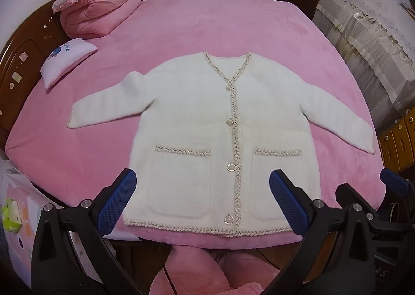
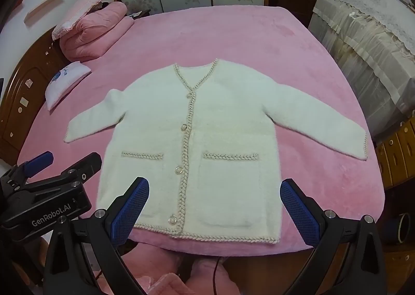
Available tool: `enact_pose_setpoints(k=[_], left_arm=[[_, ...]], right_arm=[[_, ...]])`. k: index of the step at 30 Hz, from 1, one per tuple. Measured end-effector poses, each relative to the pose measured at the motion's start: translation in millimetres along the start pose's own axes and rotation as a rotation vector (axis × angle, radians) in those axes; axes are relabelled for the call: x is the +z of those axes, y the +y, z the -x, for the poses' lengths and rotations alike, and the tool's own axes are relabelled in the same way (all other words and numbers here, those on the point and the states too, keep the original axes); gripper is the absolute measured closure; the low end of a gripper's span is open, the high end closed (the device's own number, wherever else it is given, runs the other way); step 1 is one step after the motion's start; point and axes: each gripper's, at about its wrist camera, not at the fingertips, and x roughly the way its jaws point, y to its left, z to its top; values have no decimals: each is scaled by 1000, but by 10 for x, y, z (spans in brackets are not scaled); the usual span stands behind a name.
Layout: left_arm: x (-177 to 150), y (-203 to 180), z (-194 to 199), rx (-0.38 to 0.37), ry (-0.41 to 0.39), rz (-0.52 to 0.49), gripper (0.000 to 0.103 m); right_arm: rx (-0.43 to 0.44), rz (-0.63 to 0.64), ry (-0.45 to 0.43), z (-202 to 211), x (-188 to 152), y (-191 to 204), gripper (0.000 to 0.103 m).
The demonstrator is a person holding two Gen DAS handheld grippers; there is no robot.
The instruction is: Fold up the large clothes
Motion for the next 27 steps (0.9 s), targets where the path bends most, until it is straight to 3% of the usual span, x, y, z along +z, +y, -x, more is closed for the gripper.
enact_pose_setpoints(k=[27], left_arm=[[-78,-36,14,0,-3,-5,2]], right_arm=[[-22,0,-1,31,-29,-71,0]])
